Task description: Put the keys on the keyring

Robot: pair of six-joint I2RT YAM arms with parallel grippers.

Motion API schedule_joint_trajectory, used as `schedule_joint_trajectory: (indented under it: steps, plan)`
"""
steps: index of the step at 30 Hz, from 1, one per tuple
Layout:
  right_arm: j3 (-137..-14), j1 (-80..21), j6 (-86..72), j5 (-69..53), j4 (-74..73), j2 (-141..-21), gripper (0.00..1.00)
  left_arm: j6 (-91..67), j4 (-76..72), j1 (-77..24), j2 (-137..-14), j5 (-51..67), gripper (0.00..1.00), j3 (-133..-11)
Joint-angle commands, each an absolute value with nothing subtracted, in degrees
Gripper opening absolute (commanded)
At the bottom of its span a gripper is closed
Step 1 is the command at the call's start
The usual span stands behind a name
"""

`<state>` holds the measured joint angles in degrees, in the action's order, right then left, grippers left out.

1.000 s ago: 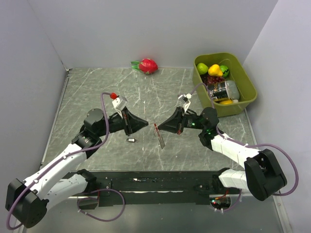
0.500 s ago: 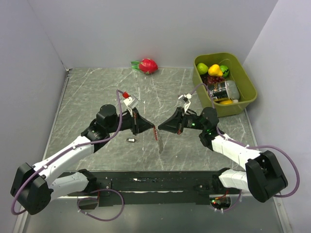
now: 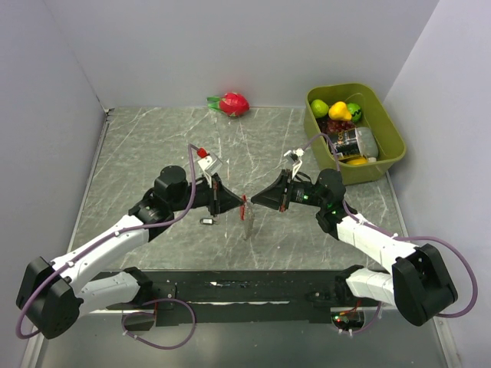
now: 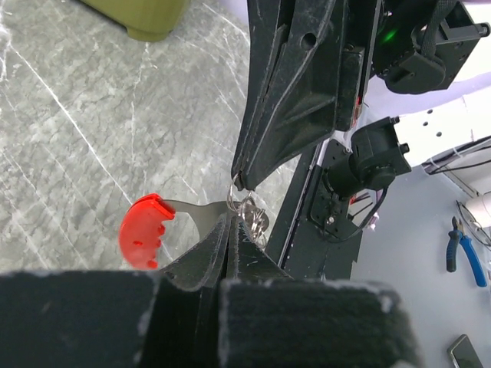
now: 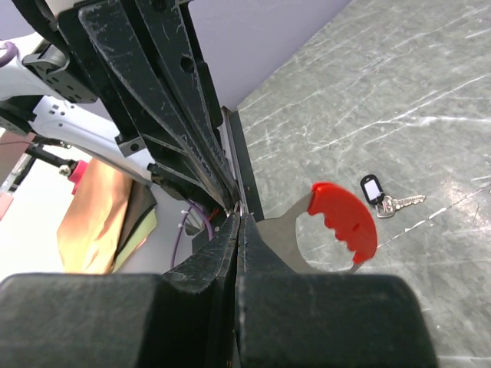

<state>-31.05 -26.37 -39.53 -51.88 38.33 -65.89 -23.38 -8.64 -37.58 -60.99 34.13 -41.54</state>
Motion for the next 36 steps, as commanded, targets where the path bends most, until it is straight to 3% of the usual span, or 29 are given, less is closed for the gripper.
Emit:
schedule_joint_trajectory:
  steps: [1,27,32,36]
  plan:
    - [-32.78,-26.01,-39.46,-51.07,40.61,-64.42,0.00,-21.80,-8.79,-38.32,-61.00,34.27,0.01,-43.42]
    - [-32.78,-25.93,-39.38,-48.69,38.14,-64.16,0.00,-18.72,-5.01,-46.58,-66.71,31.73,0.01,-48.16]
    - [-31.99,-26.02,-39.29,-50.01,40.25,-63.98,0.00,-18.63,-5.36,-46.67,-63.20,29.89,0.01,-47.55]
    - [-31.12,-25.93,-39.29,-51.41,42.97,-63.37,0.00,-18.98,-5.45,-46.32,-58.63,27.08,0.11,-47.37]
